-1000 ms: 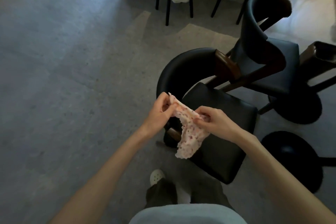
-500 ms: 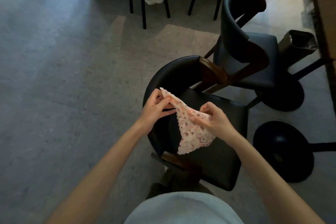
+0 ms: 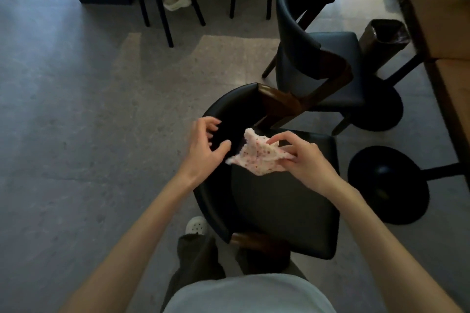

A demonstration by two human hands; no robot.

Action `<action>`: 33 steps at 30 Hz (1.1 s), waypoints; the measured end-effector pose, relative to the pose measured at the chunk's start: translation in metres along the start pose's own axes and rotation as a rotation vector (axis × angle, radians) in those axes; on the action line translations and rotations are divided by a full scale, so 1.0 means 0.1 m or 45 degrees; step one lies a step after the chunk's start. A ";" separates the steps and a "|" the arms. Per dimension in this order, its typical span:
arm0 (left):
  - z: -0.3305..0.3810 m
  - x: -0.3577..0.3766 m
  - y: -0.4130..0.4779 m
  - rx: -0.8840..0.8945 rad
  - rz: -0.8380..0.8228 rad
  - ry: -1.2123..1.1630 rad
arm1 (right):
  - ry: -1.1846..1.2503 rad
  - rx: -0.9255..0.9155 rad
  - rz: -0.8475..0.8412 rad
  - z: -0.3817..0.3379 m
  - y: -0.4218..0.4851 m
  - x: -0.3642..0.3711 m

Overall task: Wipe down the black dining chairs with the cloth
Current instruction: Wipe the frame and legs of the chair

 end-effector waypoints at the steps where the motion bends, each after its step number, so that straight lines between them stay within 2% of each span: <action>1: 0.08 0.01 0.05 0.171 -0.159 0.082 | -0.040 -0.023 -0.022 -0.06 0.01 0.03; 3: 0.20 0.07 0.10 0.407 -0.514 0.294 | -0.121 -0.069 -0.034 -0.22 0.03 0.10; 5: 0.21 0.09 0.15 0.508 -0.720 0.405 | -0.132 -0.079 -0.005 -0.39 0.03 0.18; 8: 0.11 -0.02 0.25 0.540 -0.821 0.299 | -0.140 -0.026 0.140 -0.58 -0.01 0.24; 10: 0.02 -0.16 0.31 0.382 -0.886 0.155 | -0.204 0.092 0.278 -0.60 -0.04 0.28; 12: -0.07 -0.27 0.34 0.276 -0.858 0.100 | -0.310 0.244 0.409 -0.57 -0.04 0.41; 14: -0.14 -0.34 0.34 0.242 -0.766 0.069 | -0.270 0.435 0.489 -0.53 -0.04 0.62; 16: -0.22 -0.37 0.31 0.159 -0.702 0.002 | -0.025 0.662 0.523 -0.50 -0.04 0.88; 19: -0.32 -0.38 0.25 0.026 -0.721 -0.106 | 0.798 0.965 0.505 -0.57 -0.07 1.27; 21: -0.36 -0.36 0.21 0.066 -0.830 -0.115 | 1.218 0.991 0.527 -0.58 -0.10 1.45; 23: -0.37 -0.35 0.15 0.101 -1.048 -0.133 | 1.240 0.966 0.599 -0.52 -0.12 1.53; 25: -0.42 -0.36 0.13 0.033 -1.213 -0.149 | 1.046 0.966 0.764 -0.47 -0.11 1.52; 27: -0.54 -0.42 0.19 -0.131 -1.155 -0.171 | 0.791 0.897 0.971 -0.43 -0.07 1.44; 29: -0.65 -0.51 0.32 -0.209 -0.915 -0.172 | 0.548 0.707 1.090 -0.45 0.04 1.35; 31: -0.77 -0.61 0.45 -0.225 -0.653 -0.196 | 0.437 0.531 1.025 -0.51 0.24 1.39; 33: -0.91 -0.68 0.57 -0.294 -0.451 -0.225 | 0.337 0.423 0.869 -0.51 0.48 1.57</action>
Point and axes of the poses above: each hand's wrist, its own y-axis towards the middle knuckle, its own x-axis out of the palm, z = x × y, the point moved 3 cm from there along y, towards the middle knuckle, and after that the axes turned 11 degrees about z, right-handed, at the moved point
